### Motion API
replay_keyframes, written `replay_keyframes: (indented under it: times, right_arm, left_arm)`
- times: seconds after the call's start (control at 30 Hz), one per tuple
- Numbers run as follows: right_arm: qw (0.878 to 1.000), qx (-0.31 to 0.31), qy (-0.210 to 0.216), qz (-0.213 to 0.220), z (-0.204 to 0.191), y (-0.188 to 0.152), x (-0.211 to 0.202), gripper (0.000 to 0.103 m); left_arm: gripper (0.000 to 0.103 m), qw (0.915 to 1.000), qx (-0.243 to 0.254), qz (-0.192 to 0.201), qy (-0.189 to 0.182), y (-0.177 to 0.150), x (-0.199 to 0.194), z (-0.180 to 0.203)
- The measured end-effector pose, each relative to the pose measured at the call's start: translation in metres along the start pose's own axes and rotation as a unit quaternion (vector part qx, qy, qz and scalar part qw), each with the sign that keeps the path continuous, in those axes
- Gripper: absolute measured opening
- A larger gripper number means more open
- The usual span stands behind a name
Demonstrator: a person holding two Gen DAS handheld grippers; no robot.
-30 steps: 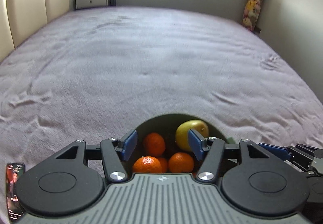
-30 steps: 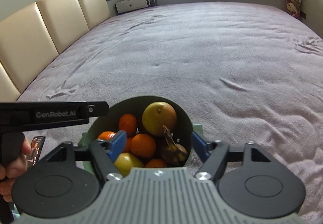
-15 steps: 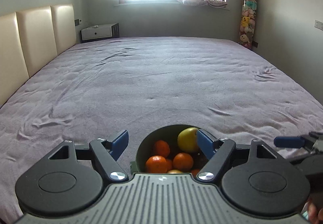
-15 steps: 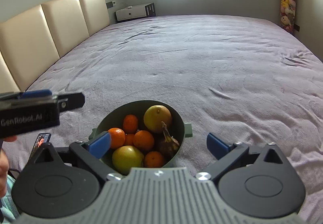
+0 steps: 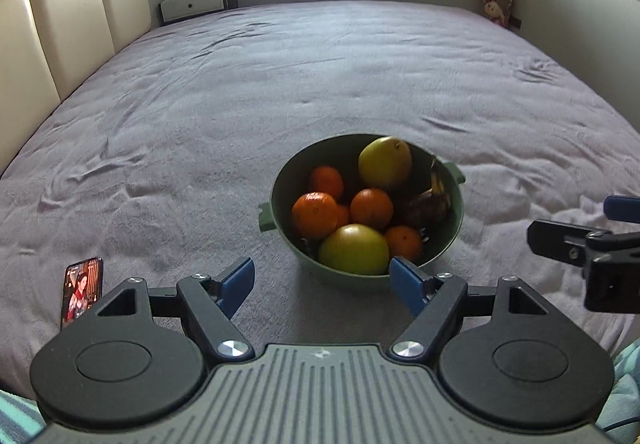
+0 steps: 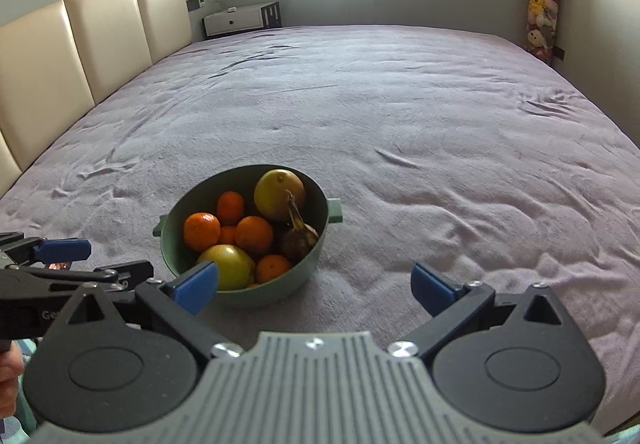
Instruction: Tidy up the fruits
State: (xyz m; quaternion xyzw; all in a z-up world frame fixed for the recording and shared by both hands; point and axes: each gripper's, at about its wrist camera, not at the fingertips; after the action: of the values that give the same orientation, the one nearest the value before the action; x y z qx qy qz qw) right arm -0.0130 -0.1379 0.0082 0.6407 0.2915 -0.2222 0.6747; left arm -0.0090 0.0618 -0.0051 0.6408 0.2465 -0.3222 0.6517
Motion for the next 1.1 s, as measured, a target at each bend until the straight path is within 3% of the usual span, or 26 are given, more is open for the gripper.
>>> replay_keyframes:
  times: [0.63, 1.1]
  right_arm:
    - [0.998, -0.001, -0.004, -0.069, -0.001, -0.016, 0.049, 0.099]
    - [0.998, 0.000, -0.004, -0.068, 0.001, -0.016, 0.048, 0.099]
  left_arm:
    - [0.090, 0.9985, -0.018, -0.051, 0.003, -0.004, 0.032, -0.003]
    - [0.090, 0.9987, -0.017, -0.047, 0.004, -0.003, 0.032, -0.003]
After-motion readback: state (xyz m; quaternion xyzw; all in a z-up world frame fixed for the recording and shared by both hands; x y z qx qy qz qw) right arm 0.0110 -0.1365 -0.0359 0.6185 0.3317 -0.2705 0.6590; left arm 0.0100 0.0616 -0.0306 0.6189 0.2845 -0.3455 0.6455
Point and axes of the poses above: each gripper's, at about its wrist camera, not at the fingertips, and x roughly the way its jaws point, z to its right, y to its top, and after that the axes turned 9 degrees about -y, right-handed
